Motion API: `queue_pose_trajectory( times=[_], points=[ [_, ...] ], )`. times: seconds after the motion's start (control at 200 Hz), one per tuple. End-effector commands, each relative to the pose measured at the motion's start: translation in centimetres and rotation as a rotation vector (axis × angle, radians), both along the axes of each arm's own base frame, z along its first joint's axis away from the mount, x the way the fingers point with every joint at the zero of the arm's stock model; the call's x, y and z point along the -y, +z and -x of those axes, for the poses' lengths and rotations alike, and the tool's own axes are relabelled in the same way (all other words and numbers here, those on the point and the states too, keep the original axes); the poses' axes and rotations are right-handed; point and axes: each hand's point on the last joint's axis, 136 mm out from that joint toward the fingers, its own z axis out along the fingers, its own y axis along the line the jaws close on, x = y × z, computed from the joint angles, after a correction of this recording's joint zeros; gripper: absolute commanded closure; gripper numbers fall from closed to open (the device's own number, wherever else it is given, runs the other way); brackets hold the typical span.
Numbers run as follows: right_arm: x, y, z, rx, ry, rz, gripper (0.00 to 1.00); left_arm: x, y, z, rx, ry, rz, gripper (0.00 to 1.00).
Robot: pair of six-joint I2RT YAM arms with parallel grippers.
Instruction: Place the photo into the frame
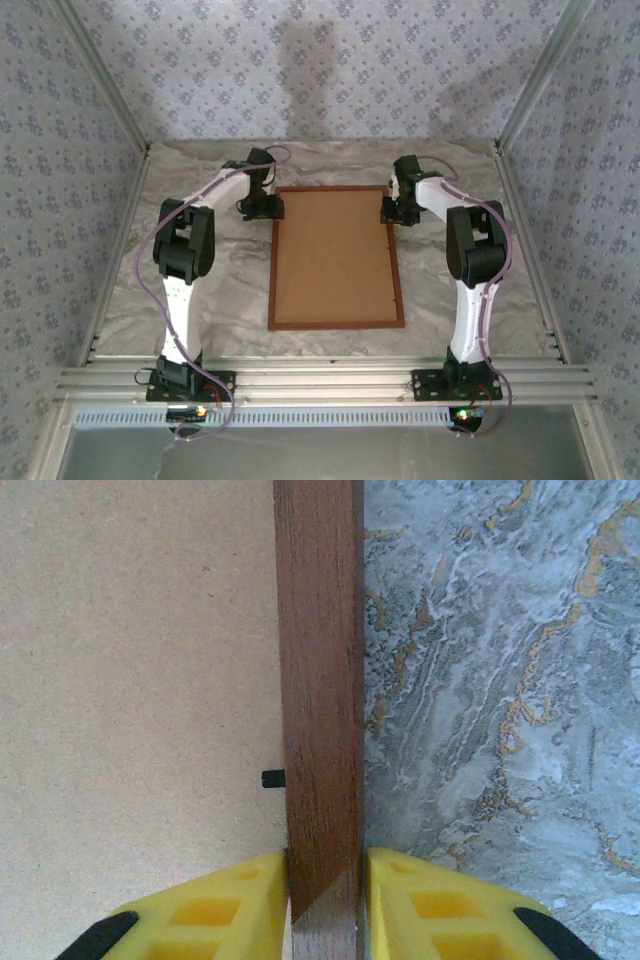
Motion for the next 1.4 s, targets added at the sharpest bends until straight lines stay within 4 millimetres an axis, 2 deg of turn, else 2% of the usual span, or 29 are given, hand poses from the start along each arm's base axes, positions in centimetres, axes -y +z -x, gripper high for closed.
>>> queue_pose_trajectory(
  times=[0.0, 0.19, 0.47, 0.58, 1.129, 1.394],
  points=[
    [0.6, -1.4, 1.2, -0.064, 0.012, 0.048, 0.72, 0.6, -1.0, 1.3, -0.056, -0.014, 0.001, 0.38],
    [0.7, -1.3, 1.3, -0.062, 0.014, 0.053, 0.72, 0.4, -1.2, 0.8, -0.046, -0.015, -0.023, 0.38],
    [0.8, -1.0, 1.2, -0.054, 0.014, 0.06, 0.72, -0.5, 1.8, -1.0, 0.037, -0.02, -0.07, 0.38],
    [0.8, -1.2, 1.3, -0.06, 0.015, 0.061, 0.72, -0.7, 2.2, -1.4, 0.054, -0.013, -0.069, 0.38],
    [0.7, -1.1, 1.2, -0.058, 0.016, 0.058, 0.73, -0.6, -0.7, -1.5, -0.001, -0.004, -0.057, 0.38],
    [0.6, -1.0, 1.1, -0.054, 0.017, 0.059, 0.73, 0.8, -2.4, -0.3, -0.056, -0.015, -0.028, 0.38]
  ],
)
